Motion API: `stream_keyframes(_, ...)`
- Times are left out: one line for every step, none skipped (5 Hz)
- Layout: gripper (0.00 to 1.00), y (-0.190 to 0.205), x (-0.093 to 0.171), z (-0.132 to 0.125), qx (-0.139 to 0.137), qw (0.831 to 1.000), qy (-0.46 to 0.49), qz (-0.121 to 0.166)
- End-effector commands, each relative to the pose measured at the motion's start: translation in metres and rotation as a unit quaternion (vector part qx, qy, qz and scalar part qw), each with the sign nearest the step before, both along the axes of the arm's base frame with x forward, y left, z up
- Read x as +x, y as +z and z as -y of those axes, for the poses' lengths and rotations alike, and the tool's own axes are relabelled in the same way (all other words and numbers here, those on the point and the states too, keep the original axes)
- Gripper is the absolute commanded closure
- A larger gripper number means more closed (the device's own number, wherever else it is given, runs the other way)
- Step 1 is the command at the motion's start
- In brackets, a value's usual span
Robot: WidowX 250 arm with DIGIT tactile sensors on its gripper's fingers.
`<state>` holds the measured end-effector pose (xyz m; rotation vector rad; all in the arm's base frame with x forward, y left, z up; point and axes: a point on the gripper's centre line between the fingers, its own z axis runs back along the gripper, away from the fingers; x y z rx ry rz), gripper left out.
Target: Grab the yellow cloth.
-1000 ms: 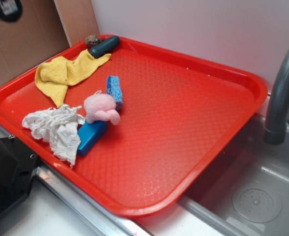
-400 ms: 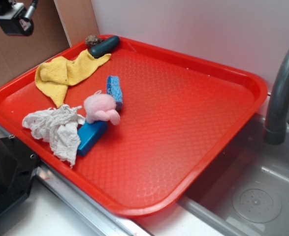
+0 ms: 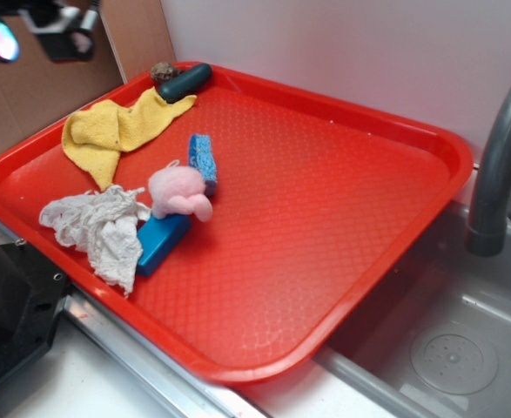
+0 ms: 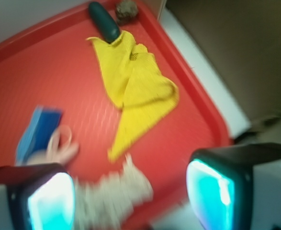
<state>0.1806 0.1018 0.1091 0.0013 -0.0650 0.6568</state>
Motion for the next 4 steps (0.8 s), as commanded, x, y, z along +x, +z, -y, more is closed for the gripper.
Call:
stream_keyframes(0.0,-0.028,0.046,-0.038,-0.008,0.998,-0.05,0.031)
stream_keyframes(0.0,-0.041,0.043,-0.031,0.023,0.993,-0.114,0.015)
stream_keyframes(0.0,-0.06,0.044,-0.032,0.045,0.988,-0.147,0.02)
stream_keyframes(0.0,-0.078,0.045,-0.032,0.04,0.984,-0.171,0.017)
